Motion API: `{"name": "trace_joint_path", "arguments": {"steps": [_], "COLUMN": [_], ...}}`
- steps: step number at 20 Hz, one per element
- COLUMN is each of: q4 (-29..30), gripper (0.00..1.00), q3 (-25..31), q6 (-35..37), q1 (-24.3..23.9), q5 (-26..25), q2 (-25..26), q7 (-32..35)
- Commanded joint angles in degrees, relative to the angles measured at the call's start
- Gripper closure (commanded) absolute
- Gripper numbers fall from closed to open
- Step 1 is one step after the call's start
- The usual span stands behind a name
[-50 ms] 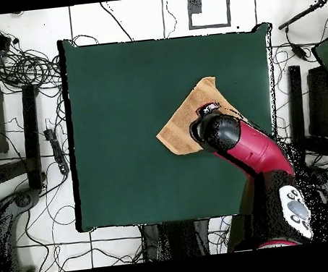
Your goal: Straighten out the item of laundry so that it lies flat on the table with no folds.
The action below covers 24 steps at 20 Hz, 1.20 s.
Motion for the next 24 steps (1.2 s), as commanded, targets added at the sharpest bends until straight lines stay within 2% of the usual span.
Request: {"name": "trace_joint_path", "arguments": {"steps": [1, 6, 15, 24], "q4": [-0.92, 1.98, 4.3, 5.8], "gripper": [0.0, 0.0, 0.0, 0.0], "q3": [1.5, 3.37, -0.71, -0.86], "q6": [3.16, -0.28, 2.3, -0.06], "q1": [2.05, 1.31, 5.31, 6.3], "q5": [3.8, 4.31, 6.25, 8.64], "q2": [1.17, 0.86, -0.69, -0.12], "q7": [12.69, 12.34, 16.51, 16.37]}}
